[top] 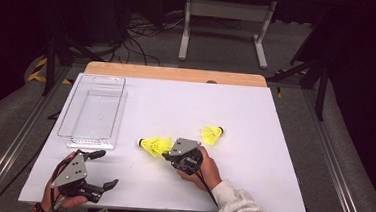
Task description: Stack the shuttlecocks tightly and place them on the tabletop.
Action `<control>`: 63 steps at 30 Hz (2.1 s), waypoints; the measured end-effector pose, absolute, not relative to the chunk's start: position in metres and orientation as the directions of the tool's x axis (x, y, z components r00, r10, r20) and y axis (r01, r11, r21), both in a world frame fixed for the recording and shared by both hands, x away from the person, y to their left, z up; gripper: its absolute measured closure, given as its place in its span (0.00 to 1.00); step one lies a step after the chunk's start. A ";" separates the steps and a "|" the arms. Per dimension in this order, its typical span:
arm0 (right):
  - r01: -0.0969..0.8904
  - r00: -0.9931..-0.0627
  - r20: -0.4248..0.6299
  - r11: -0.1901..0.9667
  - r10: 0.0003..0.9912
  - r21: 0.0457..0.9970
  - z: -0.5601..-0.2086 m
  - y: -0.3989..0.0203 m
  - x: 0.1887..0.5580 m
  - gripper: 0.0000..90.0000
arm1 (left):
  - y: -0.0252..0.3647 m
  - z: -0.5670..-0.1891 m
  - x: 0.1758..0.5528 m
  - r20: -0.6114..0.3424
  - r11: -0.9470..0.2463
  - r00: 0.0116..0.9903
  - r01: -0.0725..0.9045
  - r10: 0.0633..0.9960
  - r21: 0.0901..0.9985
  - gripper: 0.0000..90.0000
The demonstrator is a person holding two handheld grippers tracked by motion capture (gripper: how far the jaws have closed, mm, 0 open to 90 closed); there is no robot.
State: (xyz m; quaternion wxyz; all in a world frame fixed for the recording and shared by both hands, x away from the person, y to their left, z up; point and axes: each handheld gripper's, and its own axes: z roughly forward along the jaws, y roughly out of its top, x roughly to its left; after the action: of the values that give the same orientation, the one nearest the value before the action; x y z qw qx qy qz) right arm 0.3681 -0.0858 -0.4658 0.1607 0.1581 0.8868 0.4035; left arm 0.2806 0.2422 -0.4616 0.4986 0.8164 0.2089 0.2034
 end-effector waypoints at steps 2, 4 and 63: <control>0.160 -0.899 -0.145 0.617 0.414 0.771 -0.466 -0.087 0.369 0.98 | 0.242 -0.462 0.281 0.122 -0.416 0.831 0.139 0.542 0.898 0.07; 0.151 -0.903 -0.144 0.613 0.404 0.775 -0.465 -0.086 0.368 0.99 | 0.242 -0.462 0.281 0.127 -0.420 0.831 0.137 0.542 0.897 0.07; 0.118 -0.873 -0.193 0.577 0.448 0.808 -0.431 -0.125 0.358 0.62 | 0.241 -0.461 0.281 0.125 -0.418 0.838 0.131 0.532 0.899 0.08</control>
State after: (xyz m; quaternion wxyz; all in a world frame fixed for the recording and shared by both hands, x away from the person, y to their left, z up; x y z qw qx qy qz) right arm 0.3577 -0.1248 -0.4307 0.1920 0.1632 0.8671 0.4298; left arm 0.2807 0.2411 -0.4610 0.5001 0.8178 0.2025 0.2004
